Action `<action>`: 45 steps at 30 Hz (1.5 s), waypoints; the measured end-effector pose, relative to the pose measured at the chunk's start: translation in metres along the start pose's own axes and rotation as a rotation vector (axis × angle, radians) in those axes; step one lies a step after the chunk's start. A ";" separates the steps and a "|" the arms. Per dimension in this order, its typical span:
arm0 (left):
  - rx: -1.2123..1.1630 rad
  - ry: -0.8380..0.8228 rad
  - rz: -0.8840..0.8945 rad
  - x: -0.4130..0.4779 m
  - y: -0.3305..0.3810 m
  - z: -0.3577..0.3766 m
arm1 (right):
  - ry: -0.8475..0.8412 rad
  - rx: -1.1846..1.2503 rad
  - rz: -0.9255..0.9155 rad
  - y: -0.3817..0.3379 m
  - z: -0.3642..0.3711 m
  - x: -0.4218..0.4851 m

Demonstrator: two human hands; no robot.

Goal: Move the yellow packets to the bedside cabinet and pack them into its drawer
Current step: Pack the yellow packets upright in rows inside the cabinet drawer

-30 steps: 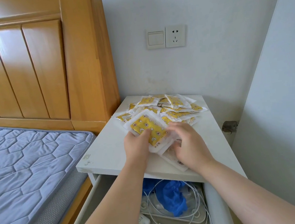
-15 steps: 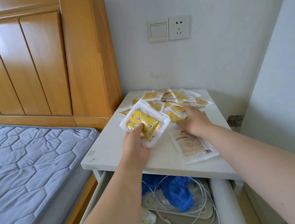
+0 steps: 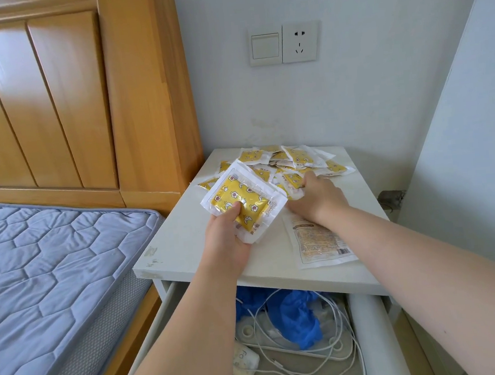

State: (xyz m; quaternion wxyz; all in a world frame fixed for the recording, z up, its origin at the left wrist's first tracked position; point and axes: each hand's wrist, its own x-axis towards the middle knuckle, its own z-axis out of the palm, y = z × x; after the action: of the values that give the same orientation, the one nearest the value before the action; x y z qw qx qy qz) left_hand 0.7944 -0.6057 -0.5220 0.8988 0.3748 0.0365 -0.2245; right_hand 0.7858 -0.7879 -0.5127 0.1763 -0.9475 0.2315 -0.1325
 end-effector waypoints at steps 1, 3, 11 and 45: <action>0.002 -0.008 0.000 0.000 0.000 0.000 | 0.000 -0.014 0.000 0.000 -0.001 0.000; 0.004 -0.007 -0.003 0.001 0.000 -0.001 | 0.066 -0.088 -0.055 0.000 -0.004 0.001; 0.022 -0.010 0.012 0.002 -0.001 0.000 | 0.179 -0.551 -0.332 -0.002 -0.014 -0.004; 0.078 0.045 0.015 -0.004 0.001 0.004 | -0.641 -0.274 -0.167 -0.006 -0.069 -0.039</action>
State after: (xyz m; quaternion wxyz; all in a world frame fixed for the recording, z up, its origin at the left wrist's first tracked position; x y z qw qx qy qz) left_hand 0.7908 -0.6061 -0.5176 0.8841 0.4148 0.0448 -0.2106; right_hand 0.7315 -0.7830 -0.4551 0.1000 -0.9715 0.1017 0.1895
